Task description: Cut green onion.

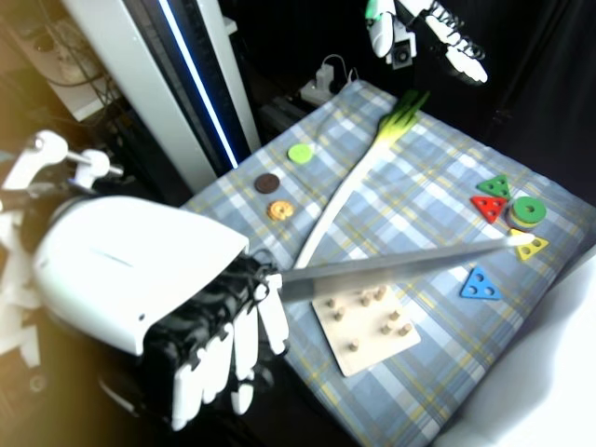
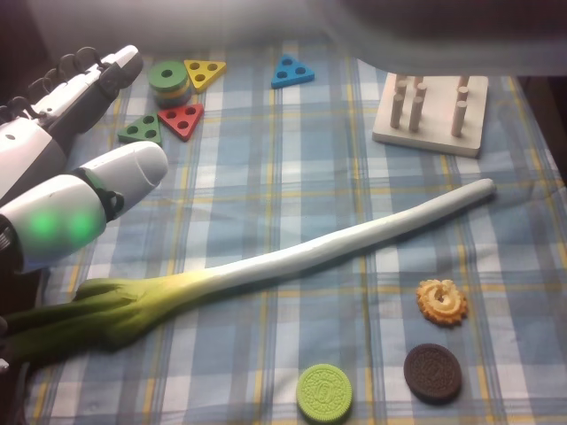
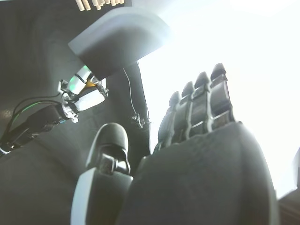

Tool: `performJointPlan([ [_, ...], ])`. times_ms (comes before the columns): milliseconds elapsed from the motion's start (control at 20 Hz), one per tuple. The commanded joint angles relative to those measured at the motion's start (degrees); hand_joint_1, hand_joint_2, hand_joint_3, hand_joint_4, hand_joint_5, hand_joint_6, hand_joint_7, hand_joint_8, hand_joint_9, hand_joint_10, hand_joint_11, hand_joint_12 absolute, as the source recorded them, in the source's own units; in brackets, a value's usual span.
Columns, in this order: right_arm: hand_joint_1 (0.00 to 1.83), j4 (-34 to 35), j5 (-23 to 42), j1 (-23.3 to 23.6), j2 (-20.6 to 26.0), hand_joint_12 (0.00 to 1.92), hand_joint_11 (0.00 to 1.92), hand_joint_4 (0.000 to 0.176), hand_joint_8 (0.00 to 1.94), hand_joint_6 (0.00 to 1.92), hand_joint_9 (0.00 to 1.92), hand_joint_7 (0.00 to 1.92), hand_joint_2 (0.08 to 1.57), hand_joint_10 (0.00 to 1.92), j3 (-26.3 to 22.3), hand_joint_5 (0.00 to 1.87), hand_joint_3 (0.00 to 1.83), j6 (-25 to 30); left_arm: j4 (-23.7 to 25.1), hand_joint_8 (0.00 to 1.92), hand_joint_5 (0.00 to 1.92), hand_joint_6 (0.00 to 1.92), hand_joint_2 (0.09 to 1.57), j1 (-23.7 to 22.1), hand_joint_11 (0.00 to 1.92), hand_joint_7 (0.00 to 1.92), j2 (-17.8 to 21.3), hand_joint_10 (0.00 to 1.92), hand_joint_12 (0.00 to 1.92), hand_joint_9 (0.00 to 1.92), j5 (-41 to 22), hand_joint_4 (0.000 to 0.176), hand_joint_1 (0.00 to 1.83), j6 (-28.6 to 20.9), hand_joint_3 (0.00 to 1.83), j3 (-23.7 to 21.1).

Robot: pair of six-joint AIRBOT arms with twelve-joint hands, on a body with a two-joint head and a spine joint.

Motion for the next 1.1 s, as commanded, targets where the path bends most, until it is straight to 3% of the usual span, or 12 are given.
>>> performJointPlan([
  [0,0.42,0.36,6.09,0.39,0.41,1.92,1.64,0.000,1.94,1.92,1.63,1.50,1.49,1.92,0.14,1.19,0.00,-0.03,1.54,0.00,0.02,0.00,1.36,-0.27,0.00,0.01,0.05,0.00,0.00,0.00,-6.99,0.000,0.00,-0.15,0.00,-0.07],
  [250,0.50,0.37,7.18,-0.94,0.75,1.92,1.63,0.000,1.94,1.92,1.60,1.43,1.47,1.92,-0.55,1.01,0.00,1.42,1.60,0.00,0.00,0.00,1.36,-0.27,0.00,0.00,-0.08,0.00,0.00,0.00,-7.03,0.000,0.00,-0.15,0.00,-0.04],
  [450,0.39,0.37,9.24,-2.39,1.29,1.92,1.54,0.000,1.94,1.92,1.54,1.37,1.49,1.92,-1.11,1.00,0.00,3.24,1.60,0.00,0.00,0.00,1.36,-0.27,0.00,0.01,-0.12,0.00,0.00,0.00,-6.93,0.000,0.00,-0.15,0.00,-0.03],
  [500,0.32,0.37,9.75,-2.76,1.42,1.92,1.53,0.012,1.94,1.92,1.53,1.38,1.46,1.92,-1.22,1.04,0.00,3.79,1.60,0.00,0.00,0.00,1.35,-0.26,0.00,0.00,-0.13,0.00,0.00,0.00,-6.94,0.000,0.00,-0.15,0.00,-0.04],
  [650,0.37,0.03,10.42,-3.36,1.56,1.92,1.51,0.028,1.94,1.92,1.50,1.33,1.47,1.92,-1.28,0.92,0.00,4.63,1.61,0.00,0.00,0.00,1.35,-0.26,0.00,0.00,-0.16,0.00,0.00,0.00,-6.89,0.000,0.00,-0.15,0.00,-0.02],
  [700,0.36,-0.08,10.23,-3.50,1.58,1.92,1.41,0.035,1.94,1.92,1.48,1.29,1.47,1.92,-1.25,0.90,0.00,4.63,1.65,0.00,0.00,0.00,1.35,-0.27,0.00,0.00,-0.19,0.00,0.00,0.00,-6.84,0.000,0.00,-0.15,0.00,0.00],
  [750,0.36,-0.18,9.94,-3.57,1.58,1.92,1.36,0.059,1.94,1.92,1.41,1.20,1.47,1.92,-1.18,0.84,0.00,4.63,1.67,0.00,0.00,0.00,1.35,-0.27,0.00,0.00,-0.22,0.00,0.00,0.00,-6.78,0.000,0.00,-0.15,0.00,0.02],
  [800,0.35,-0.50,9.47,-3.57,1.44,1.92,1.19,0.090,1.94,1.92,1.27,1.09,1.47,1.92,-1.03,0.82,0.00,4.63,1.67,0.00,0.00,0.00,1.35,-0.27,0.00,0.00,-0.28,0.00,0.00,0.00,-6.73,0.000,0.00,-0.15,0.00,0.05],
  [850,0.37,-0.84,8.96,-3.58,1.14,1.92,1.12,0.105,1.94,1.92,1.22,1.05,1.47,1.92,-0.72,0.85,0.00,4.63,1.67,0.00,0.01,0.00,1.36,-0.27,0.00,0.00,-0.36,0.00,0.00,0.00,-6.69,0.000,0.00,-0.15,0.00,0.09],
  [900,0.43,-1.21,8.42,-3.58,0.68,1.92,1.37,0.116,1.94,1.92,1.40,1.23,1.46,1.92,-0.31,0.98,0.00,4.63,1.68,0.00,0.00,0.00,1.35,-0.27,0.00,0.00,-0.36,0.00,0.00,0.00,-6.65,0.000,0.00,-0.15,0.00,0.08],
  [950,0.41,-1.64,7.78,-3.57,0.16,1.92,1.46,0.126,1.94,1.92,1.51,1.36,1.46,1.92,0.17,1.10,0.00,4.63,1.71,0.00,0.00,0.00,1.36,-0.27,0.00,0.00,-0.37,0.00,0.00,0.00,-6.53,0.000,0.00,-0.15,0.00,0.09],
  [1050,0.37,-2.45,6.64,-3.42,-0.71,1.92,1.54,0.126,1.94,1.92,1.58,1.43,1.46,1.92,0.95,1.15,0.00,4.63,1.78,0.00,0.00,0.00,1.35,-0.27,0.00,0.00,-0.47,0.00,0.00,0.00,-6.45,0.000,0.00,-0.15,0.00,0.14],
])
